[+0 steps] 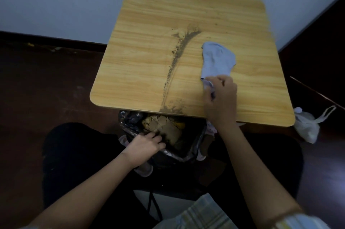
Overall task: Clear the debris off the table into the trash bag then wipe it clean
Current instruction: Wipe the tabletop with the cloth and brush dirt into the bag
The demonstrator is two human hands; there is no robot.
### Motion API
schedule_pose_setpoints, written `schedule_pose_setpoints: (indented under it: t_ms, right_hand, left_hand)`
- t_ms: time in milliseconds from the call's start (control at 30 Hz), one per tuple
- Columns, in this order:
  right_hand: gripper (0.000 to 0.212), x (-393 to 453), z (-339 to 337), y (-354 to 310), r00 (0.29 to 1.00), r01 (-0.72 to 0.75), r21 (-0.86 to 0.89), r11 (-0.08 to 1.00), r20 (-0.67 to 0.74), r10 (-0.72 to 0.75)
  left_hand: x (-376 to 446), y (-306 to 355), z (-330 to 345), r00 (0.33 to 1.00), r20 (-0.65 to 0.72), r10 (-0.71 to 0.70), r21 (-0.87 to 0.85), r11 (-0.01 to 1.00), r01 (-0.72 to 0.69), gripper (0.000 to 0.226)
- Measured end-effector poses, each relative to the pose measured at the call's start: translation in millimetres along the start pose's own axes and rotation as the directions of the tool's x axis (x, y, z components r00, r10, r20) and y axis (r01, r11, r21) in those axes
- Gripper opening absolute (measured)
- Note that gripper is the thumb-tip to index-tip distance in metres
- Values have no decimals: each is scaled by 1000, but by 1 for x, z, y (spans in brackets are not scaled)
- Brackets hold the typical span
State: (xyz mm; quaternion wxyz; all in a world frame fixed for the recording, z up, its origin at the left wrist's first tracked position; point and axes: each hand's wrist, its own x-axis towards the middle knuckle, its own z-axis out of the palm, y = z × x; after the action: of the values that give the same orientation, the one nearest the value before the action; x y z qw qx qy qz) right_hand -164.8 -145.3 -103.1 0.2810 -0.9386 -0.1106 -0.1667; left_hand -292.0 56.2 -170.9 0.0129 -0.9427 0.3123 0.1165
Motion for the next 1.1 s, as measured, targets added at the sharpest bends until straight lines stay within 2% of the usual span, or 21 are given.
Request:
schedule_pose_setpoints:
  t_ms: [133, 233, 333, 400, 433, 500, 567, 633, 733, 833, 900, 1033, 1100]
  right_hand:
    - [3, -68, -16, -5, 991, -129, 107, 986, 60, 124]
    - [14, -104, -16, 2, 934, -267, 25, 963, 251, 253]
    - [34, -120, -18, 5, 781, -457, -55, 888, 452, 430]
    - [62, -122, -17, 6, 663, -564, -80, 822, 549, 509]
    - [73, -124, -17, 5, 621, -595, -92, 799, 579, 529]
    - [79, -125, -15, 3, 571, -640, -79, 764, 617, 542]
    - [70, -128, -12, 1, 570, -681, 5, 733, 632, 525]
    - [65, -132, -11, -2, 581, -716, 79, 694, 619, 529]
    - [67, -138, -11, -4, 604, -709, 93, 699, 592, 533]
    - [51, -143, -14, -3, 616, -695, 106, 711, 597, 514]
    - [48, -145, -15, -1, 613, -696, 108, 710, 604, 509]
    - [47, -146, -17, 4, 591, -712, 83, 697, 606, 532]
    - [46, -144, -18, 8, 586, -717, 70, 693, 599, 545]
  left_hand:
    - [-2, 9, -5, 1000, -14, -9, 1, 1000, 9, 45]
    - [-6, 17, -10, 999, -37, -3, 14, 1000, 3, 42]
    - [-10, 27, -12, 998, -64, 17, 44, 999, -14, 41]
    - [-12, 31, -13, 998, -67, 8, 51, 999, -5, 40]
    - [-15, 34, -13, 998, -62, -11, 45, 999, 14, 40]
    - [-21, 38, -11, 998, -36, -48, 29, 998, 49, 41]
    - [-25, 39, -5, 993, 53, -102, 7, 995, 102, 48]
    - [-29, 41, -4, 986, 78, -148, 19, 989, 147, 52]
    - [-33, 46, -5, 985, 96, -141, 21, 990, 140, 49]
    - [-34, 49, -1, 984, 116, -134, 5, 991, 134, 47]
    - [-35, 47, 1, 984, 124, -130, -8, 991, 132, 52]
    - [-43, 39, -6, 981, 55, -188, -268, 943, 196, 62]
    - [-49, 33, -11, 959, -35, -283, -376, 892, 250, 64]
